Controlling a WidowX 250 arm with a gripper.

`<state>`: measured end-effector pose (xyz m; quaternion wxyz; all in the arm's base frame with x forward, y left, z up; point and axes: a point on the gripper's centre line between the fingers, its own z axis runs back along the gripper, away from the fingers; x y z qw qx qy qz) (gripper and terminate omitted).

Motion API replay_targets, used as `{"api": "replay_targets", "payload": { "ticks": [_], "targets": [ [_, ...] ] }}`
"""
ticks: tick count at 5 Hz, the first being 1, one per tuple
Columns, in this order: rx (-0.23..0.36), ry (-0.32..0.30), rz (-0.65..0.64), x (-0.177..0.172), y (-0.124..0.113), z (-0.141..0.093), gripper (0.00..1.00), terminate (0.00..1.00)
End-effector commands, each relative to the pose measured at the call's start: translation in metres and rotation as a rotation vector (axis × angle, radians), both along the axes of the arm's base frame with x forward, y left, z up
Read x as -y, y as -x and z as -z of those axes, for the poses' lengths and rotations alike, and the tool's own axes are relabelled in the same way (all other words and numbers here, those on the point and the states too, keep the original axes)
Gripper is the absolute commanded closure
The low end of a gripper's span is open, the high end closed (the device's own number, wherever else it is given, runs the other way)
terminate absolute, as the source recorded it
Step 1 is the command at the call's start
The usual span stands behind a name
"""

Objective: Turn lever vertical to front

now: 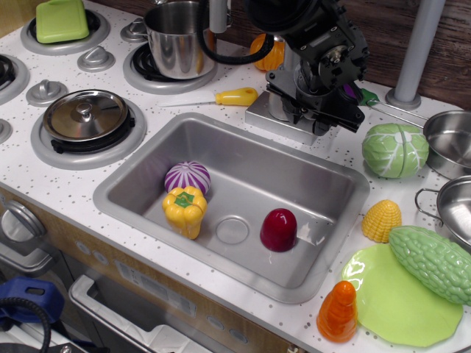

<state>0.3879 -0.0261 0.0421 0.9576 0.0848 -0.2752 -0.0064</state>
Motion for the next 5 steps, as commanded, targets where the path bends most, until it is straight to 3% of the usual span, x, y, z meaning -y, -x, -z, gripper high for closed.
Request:
{"api": "replay_targets", "payload": {
  "ticks": [1, 3, 4, 5],
  "targets": [
    [0.047, 0.072, -0.056, -0.020, -0.003, 0.000, 1.00, 0.00],
    [0.078, 0.095, -0.059, -0.022, -0.003, 0.020, 1.00, 0.00],
    [0.052, 0.088, -0.042, -0.024, -0.004, 0.015, 1.00, 0.00],
    [-0.009, 0.066, -0.028, -0.024, -0.006, 0.001, 0.00, 1.00]
  ]
}}
